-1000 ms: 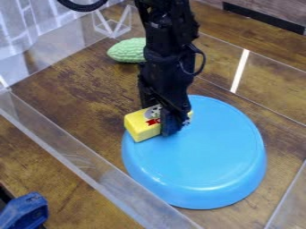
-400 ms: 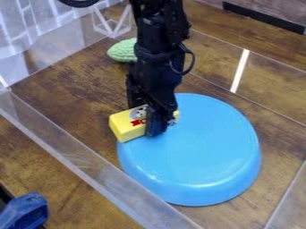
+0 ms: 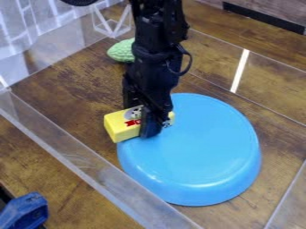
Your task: Remove the yellow brick from inside the blue tray and put it on the table
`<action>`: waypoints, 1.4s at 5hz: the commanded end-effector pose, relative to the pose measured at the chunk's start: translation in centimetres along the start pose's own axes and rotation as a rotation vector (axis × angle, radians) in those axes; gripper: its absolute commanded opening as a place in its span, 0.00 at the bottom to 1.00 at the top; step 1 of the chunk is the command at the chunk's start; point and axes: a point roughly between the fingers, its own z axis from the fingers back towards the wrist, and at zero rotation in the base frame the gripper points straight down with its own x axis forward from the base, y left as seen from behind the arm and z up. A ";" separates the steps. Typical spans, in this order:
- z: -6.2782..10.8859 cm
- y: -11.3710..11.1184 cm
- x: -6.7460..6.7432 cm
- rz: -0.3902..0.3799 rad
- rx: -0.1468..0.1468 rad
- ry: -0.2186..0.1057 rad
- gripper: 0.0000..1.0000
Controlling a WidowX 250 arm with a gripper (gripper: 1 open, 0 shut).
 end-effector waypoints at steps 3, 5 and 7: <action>4.2 1.8 0.0 -0.002 0.055 -0.046 0.00; 6.1 2.4 -0.1 -0.032 0.083 -0.040 0.00; 8.0 2.7 -0.6 -0.077 0.122 -0.028 0.00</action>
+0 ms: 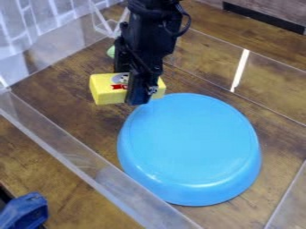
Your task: Remove the yellow brick from inside the blue tray and put it on the table
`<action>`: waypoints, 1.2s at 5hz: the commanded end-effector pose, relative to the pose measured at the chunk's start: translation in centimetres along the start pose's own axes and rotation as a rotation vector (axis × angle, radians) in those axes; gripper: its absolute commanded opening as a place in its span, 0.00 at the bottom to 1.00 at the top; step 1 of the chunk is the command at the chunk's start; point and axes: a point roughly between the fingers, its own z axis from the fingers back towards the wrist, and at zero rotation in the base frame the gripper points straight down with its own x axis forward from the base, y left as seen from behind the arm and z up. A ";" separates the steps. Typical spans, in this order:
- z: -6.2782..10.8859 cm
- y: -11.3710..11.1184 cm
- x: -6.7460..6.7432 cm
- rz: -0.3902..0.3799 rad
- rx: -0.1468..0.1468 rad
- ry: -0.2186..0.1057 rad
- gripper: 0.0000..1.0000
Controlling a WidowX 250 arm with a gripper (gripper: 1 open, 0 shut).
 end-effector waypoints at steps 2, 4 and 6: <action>2.5 2.3 0.1 0.017 0.072 -0.085 1.00; 0.5 2.8 -0.1 0.012 0.070 -0.090 1.00; -1.5 3.4 -0.6 -0.003 0.066 -0.092 1.00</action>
